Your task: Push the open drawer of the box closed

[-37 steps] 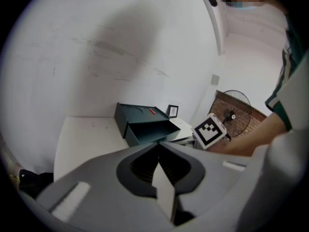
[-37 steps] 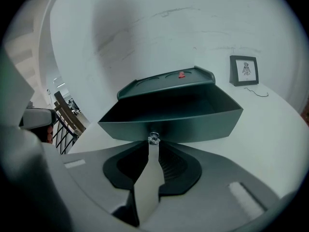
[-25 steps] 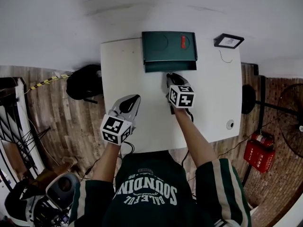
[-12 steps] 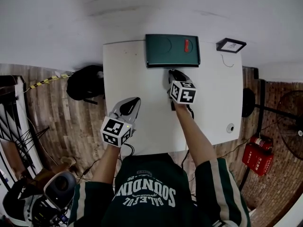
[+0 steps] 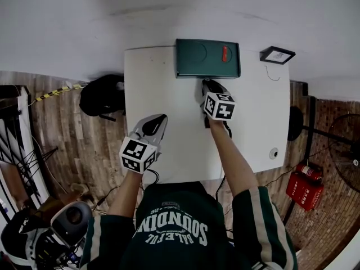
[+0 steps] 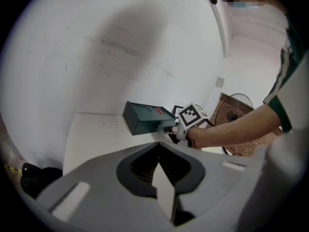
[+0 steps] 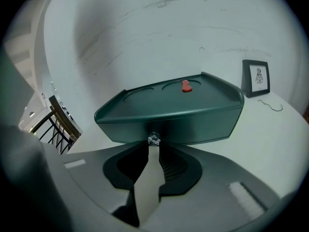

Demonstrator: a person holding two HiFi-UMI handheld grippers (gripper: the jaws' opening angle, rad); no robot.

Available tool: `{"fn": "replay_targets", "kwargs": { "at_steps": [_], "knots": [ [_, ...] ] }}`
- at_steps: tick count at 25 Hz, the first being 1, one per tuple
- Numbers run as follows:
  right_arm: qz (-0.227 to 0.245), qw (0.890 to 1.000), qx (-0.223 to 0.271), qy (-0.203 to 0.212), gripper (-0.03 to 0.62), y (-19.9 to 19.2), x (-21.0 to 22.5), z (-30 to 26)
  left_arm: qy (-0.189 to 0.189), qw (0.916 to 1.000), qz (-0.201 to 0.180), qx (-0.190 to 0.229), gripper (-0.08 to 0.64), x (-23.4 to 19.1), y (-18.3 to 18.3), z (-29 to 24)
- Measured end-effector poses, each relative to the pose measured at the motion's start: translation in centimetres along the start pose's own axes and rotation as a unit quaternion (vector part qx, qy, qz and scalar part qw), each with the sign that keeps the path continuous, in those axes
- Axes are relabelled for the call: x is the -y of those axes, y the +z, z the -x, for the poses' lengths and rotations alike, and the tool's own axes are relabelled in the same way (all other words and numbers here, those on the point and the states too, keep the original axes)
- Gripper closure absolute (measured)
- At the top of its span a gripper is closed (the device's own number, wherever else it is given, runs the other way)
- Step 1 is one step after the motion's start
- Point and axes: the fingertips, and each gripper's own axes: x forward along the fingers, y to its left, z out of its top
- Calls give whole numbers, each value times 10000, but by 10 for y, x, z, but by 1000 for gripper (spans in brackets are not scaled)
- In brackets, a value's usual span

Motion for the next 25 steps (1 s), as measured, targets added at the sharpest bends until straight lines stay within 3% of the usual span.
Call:
{"fn": "replay_targets", "kwargs": {
  "at_steps": [11,14,19,25],
  "knots": [
    [152,9996,167,190,522,0,-9,30,169,9997,-90,166,508,20,6,13],
    [292,9986,339,295,526,1,-15,55,255,9993,-109,257,508,29,5,22],
    [400,9944,843,499,591,10,-26,122,352,9980,-304,425,508,58,14,42],
    [755,9850,1354,762,591,7,-39,186,431,9964,-448,584,508,81,14,54]
  ]
}}
